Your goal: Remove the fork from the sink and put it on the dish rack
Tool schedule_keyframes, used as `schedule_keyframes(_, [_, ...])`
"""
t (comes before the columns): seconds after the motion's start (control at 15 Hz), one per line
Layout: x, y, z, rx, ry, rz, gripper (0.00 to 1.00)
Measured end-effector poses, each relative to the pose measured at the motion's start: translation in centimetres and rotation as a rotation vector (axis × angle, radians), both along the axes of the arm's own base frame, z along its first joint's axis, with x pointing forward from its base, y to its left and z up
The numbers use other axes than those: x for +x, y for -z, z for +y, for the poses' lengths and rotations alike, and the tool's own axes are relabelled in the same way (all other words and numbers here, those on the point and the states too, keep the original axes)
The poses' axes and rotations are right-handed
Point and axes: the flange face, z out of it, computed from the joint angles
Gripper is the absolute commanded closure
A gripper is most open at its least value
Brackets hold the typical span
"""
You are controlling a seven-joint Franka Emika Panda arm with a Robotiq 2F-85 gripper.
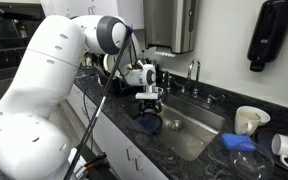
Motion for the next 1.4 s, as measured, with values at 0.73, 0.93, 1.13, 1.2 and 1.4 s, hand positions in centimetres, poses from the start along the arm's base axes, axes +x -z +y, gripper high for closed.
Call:
schedule_keyframes(0.73, [1.6, 2.7, -0.4, -0.021, 0.018, 0.044, 0.00])
schedule_keyframes(0.93, [2.0, 2.5, -0.4, -0.026, 0.022, 0.054, 0.00])
schedule_keyframes(1.13, [2.2, 2.0, -0.3, -0.015, 0.018, 0.081, 0.00])
schedule_keyframes(1.2, [2.2, 1.9, -0.1, -0.001, 0.012, 0.089, 0.00])
schedule_keyframes(1.4, [2.3, 1.6, 0.2, 0.049, 0.001, 0.108, 0.00])
